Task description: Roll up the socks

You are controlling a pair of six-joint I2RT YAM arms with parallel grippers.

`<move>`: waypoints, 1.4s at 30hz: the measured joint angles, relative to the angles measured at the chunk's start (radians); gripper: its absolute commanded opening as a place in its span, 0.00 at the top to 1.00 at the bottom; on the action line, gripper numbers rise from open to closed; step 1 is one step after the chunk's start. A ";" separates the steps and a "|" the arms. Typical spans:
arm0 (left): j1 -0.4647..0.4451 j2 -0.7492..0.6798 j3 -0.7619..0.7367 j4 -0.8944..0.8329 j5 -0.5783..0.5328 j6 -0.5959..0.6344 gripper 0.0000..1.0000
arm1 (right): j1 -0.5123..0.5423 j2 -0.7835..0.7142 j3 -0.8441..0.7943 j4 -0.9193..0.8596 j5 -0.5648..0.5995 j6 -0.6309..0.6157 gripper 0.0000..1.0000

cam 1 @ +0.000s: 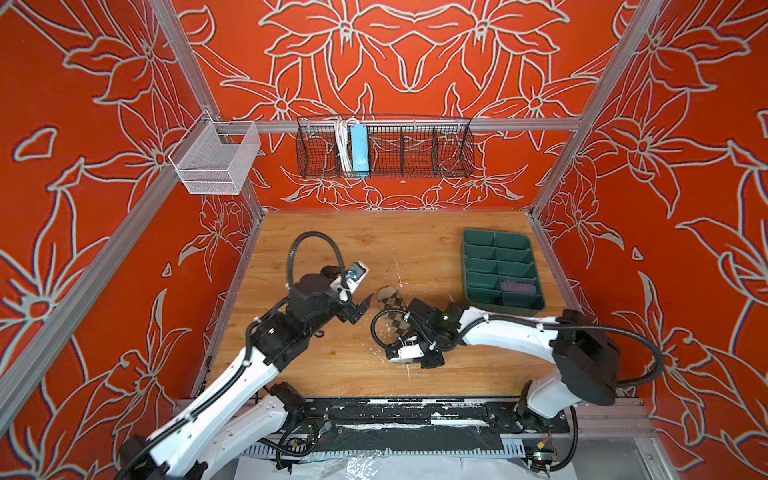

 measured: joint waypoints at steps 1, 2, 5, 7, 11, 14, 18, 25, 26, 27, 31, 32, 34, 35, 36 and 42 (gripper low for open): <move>0.004 -0.032 0.023 -0.029 0.011 0.017 0.00 | -0.014 0.049 0.040 -0.043 -0.033 0.001 1.00; 0.005 -0.059 0.053 -0.065 0.037 0.039 0.02 | -0.026 0.100 0.082 -0.088 -0.065 0.002 1.00; 0.003 -0.089 0.145 -0.159 0.133 0.098 0.05 | -0.056 0.229 0.182 -0.201 -0.156 0.002 1.00; -0.013 -0.093 0.186 -0.210 0.179 0.134 0.06 | -0.071 0.278 0.233 -0.263 -0.204 0.002 1.00; -0.141 -0.115 0.162 -0.251 0.170 0.213 0.07 | -0.104 0.347 0.296 -0.341 -0.267 0.002 1.00; -0.289 -0.137 0.050 -0.236 0.097 0.271 0.09 | -0.127 0.389 0.335 -0.377 -0.299 0.001 1.00; -0.511 -0.090 -0.125 -0.196 -0.047 0.326 0.09 | -0.150 0.449 0.400 -0.436 -0.323 -0.002 1.00; -0.738 0.191 -0.288 -0.042 -0.191 0.280 0.23 | -0.166 0.491 0.438 -0.490 -0.340 -0.013 1.00; -0.745 0.230 -0.288 -0.023 -0.199 0.259 0.26 | -0.167 0.491 0.439 -0.492 -0.344 -0.013 1.00; -0.749 0.278 -0.284 0.003 -0.208 0.235 0.29 | -0.168 0.491 0.439 -0.494 -0.346 -0.013 1.00; -0.754 0.417 -0.260 0.059 -0.226 0.166 0.39 | -0.169 0.491 0.440 -0.502 -0.353 -0.014 1.00; -0.754 0.439 -0.254 0.067 -0.228 0.157 0.41 | -0.169 0.491 0.441 -0.504 -0.354 -0.014 1.00; -0.755 0.492 -0.241 0.093 -0.236 0.138 0.45 | -0.171 0.493 0.444 -0.508 -0.353 -0.016 1.00; -0.755 0.512 -0.238 0.109 -0.242 0.134 0.47 | -0.172 0.494 0.444 -0.509 -0.354 -0.017 1.00; -0.755 0.538 -0.237 0.130 -0.253 0.126 0.50 | -0.173 0.496 0.445 -0.510 -0.355 -0.018 1.00; -0.755 0.705 -0.194 0.208 -0.362 0.082 0.71 | -0.175 0.497 0.445 -0.512 -0.360 -0.018 1.00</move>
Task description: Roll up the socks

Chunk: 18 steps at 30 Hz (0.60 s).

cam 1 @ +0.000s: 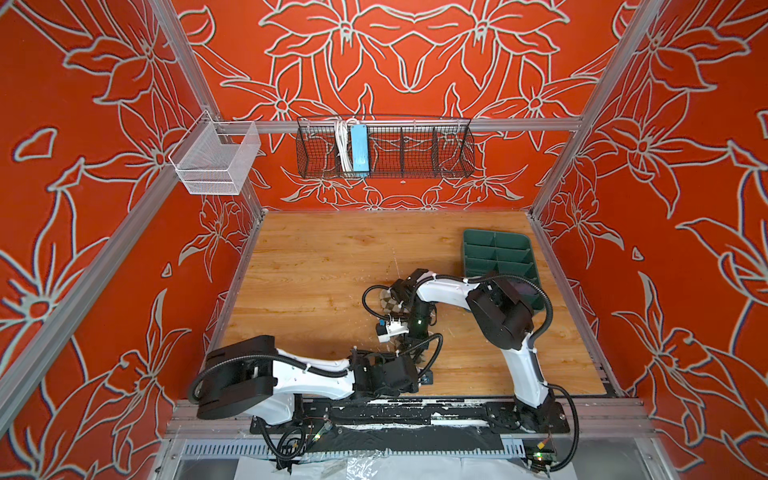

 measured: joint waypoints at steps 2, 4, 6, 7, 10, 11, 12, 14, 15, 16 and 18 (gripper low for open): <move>0.002 0.048 0.034 0.002 -0.034 -0.012 0.79 | -0.001 0.000 0.000 -0.002 -0.002 0.000 1.00; 0.003 0.082 0.053 0.002 -0.057 -0.025 0.90 | -0.005 0.000 0.000 -0.005 0.001 0.000 1.00; 0.003 0.089 0.060 0.002 -0.066 -0.026 1.00 | -0.008 0.001 0.000 -0.009 0.001 0.000 1.00; 0.007 0.089 0.064 0.002 -0.065 -0.039 1.00 | -0.011 0.001 0.000 -0.009 0.000 0.001 1.00; 0.025 0.089 0.072 -0.005 -0.044 -0.042 1.00 | -0.021 -0.007 -0.012 0.001 -0.003 0.005 0.92; 0.033 0.085 0.074 -0.007 -0.028 -0.042 1.00 | -0.026 -0.016 -0.023 0.012 -0.003 0.010 0.89; 0.045 0.075 0.074 -0.013 -0.001 -0.042 1.00 | -0.033 -0.032 -0.040 0.029 -0.003 0.018 0.86; 0.074 0.044 0.076 -0.033 0.056 -0.038 1.00 | -0.045 -0.081 -0.077 0.065 -0.009 0.036 0.81; 0.093 0.023 0.081 -0.048 0.093 -0.034 1.00 | -0.057 -0.116 -0.095 0.078 -0.013 0.047 0.78; 0.116 0.001 0.089 -0.073 0.136 -0.026 1.00 | -0.076 -0.158 -0.112 0.089 -0.014 0.056 0.76; 0.160 -0.023 0.110 -0.129 0.212 -0.012 1.00 | -0.127 -0.249 -0.138 0.103 -0.013 0.076 0.74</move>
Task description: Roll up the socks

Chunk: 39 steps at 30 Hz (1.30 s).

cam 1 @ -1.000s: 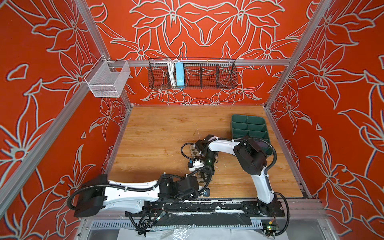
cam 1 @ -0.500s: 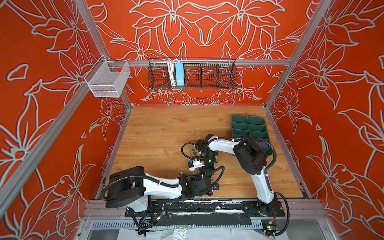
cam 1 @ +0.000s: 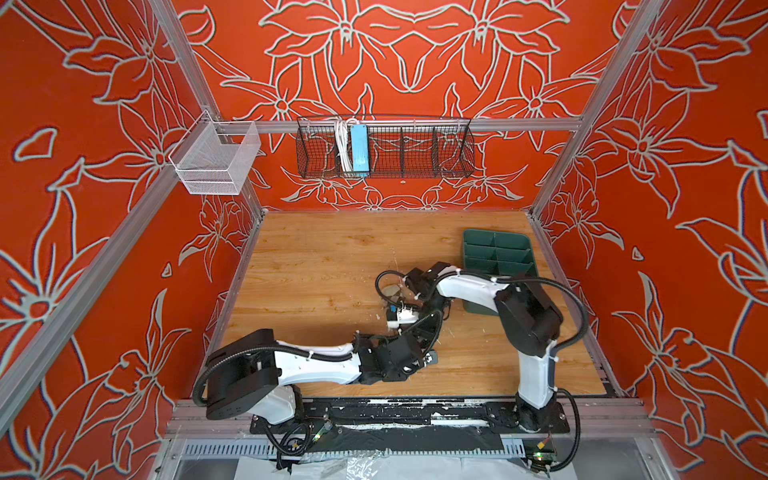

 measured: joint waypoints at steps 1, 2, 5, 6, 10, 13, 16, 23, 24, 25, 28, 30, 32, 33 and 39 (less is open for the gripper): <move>0.027 -0.002 0.020 -0.040 0.050 0.010 1.00 | -0.037 -0.060 -0.012 0.018 0.003 0.015 0.74; 0.048 0.003 0.037 -0.071 0.087 0.016 1.00 | -0.067 -0.107 -0.020 0.035 0.010 0.031 0.73; 0.123 0.062 0.128 -0.191 0.224 0.037 1.00 | -0.175 -0.278 -0.062 0.117 0.060 0.101 0.70; 0.144 0.091 0.162 -0.226 0.266 0.042 1.00 | -0.213 -0.335 -0.079 0.151 0.092 0.132 0.70; 0.207 0.203 0.274 -0.340 0.402 0.046 1.00 | -0.323 -0.541 -0.156 0.303 0.257 0.256 0.70; 0.243 0.271 0.338 -0.410 0.489 0.045 1.00 | -0.338 -0.726 -0.243 0.439 0.383 0.335 0.68; 0.280 0.313 0.382 -0.467 0.571 0.045 1.00 | -0.336 -0.941 -0.338 0.556 0.384 0.343 0.69; 0.345 0.404 0.472 -0.570 0.724 0.044 1.00 | -0.156 -1.281 -0.517 0.549 0.272 0.143 0.69; 0.352 0.420 0.486 -0.581 0.739 0.044 1.00 | -0.079 -1.283 -0.543 0.528 0.291 0.117 0.68; 0.358 0.435 0.497 -0.591 0.752 0.044 1.00 | 0.015 -1.271 -0.573 0.508 0.323 0.096 0.66; 0.373 0.464 0.525 -0.619 0.780 0.044 1.00 | 0.266 -1.162 -0.645 0.488 0.473 0.064 0.61; 0.379 0.475 0.537 -0.633 0.796 0.045 1.00 | 0.392 -1.055 -0.674 0.509 0.570 0.050 0.60; 0.385 0.484 0.545 -0.642 0.806 0.044 1.00 | 0.456 -0.951 -0.693 0.560 0.631 0.039 0.59; 0.386 0.488 0.549 -0.647 0.811 0.044 1.00 | 0.470 -0.903 -0.700 0.595 0.655 0.035 0.58; 0.386 0.522 0.576 -0.672 0.825 0.044 1.00 | 0.482 -0.652 -0.724 0.859 0.744 0.002 0.55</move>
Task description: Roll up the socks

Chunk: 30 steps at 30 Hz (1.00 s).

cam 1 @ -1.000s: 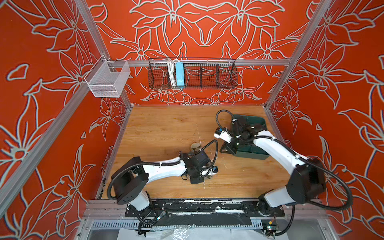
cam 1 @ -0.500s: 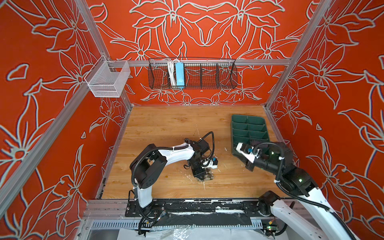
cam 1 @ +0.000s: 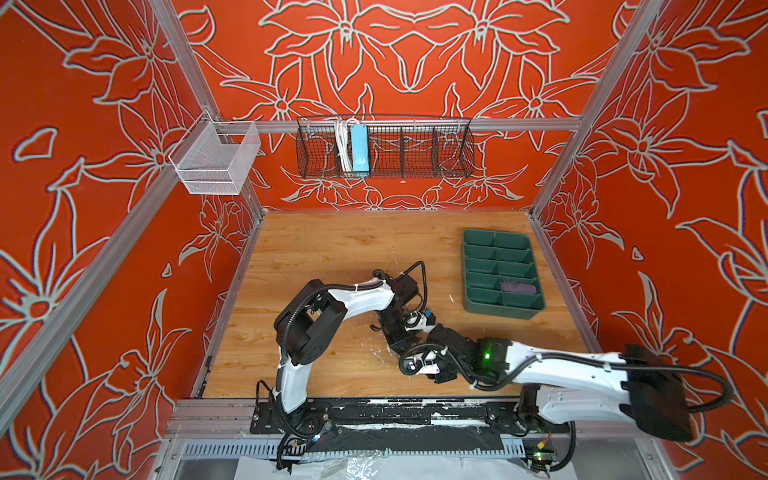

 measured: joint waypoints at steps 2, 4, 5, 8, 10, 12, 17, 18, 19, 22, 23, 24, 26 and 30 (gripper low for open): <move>0.000 0.004 0.004 -0.005 0.002 0.000 1.00 | 0.000 0.076 -0.001 0.070 0.028 -0.008 0.56; 0.001 0.004 0.005 -0.010 0.003 0.000 1.00 | 0.000 0.137 -0.001 0.111 0.048 -0.014 0.59; 0.001 0.004 0.005 -0.010 0.004 0.001 1.00 | 0.000 0.160 -0.001 0.126 0.054 -0.014 0.63; 0.002 0.004 0.005 -0.011 0.002 0.000 1.00 | 0.000 0.199 0.009 0.154 0.070 -0.013 0.74; 0.005 0.004 0.002 -0.011 -0.003 0.000 0.99 | 0.003 0.211 0.018 0.147 0.078 -0.005 0.88; 0.005 0.000 -0.006 -0.001 -0.005 -0.002 0.90 | 0.003 0.214 0.022 0.133 0.077 -0.001 0.98; 0.003 -0.087 -0.072 0.071 -0.077 -0.042 0.58 | 0.003 0.198 0.035 0.069 0.051 0.009 1.00; 0.004 -0.124 -0.092 0.085 -0.099 -0.048 0.54 | 0.003 0.190 0.036 0.044 0.039 0.010 1.00; 0.007 -0.173 -0.116 0.108 -0.125 -0.058 0.51 | 0.003 0.183 0.040 0.017 0.026 0.009 1.00; 0.025 -0.338 -0.171 0.169 -0.201 -0.083 0.47 | -0.002 0.179 0.071 -0.068 -0.019 0.007 1.00; 0.033 -0.391 -0.180 0.187 -0.232 -0.091 0.46 | -0.007 0.179 0.083 -0.093 -0.036 0.006 1.00; 0.044 -0.456 -0.194 0.216 -0.272 -0.101 0.46 | -0.014 0.180 0.095 -0.121 -0.056 0.005 1.00; 0.064 -0.579 -0.220 0.266 -0.365 -0.117 0.40 | -0.033 0.188 0.122 -0.169 -0.106 0.005 1.00; 0.091 -0.859 -0.269 0.336 -0.549 -0.114 0.29 | -0.096 0.264 0.231 -0.284 -0.219 0.005 1.00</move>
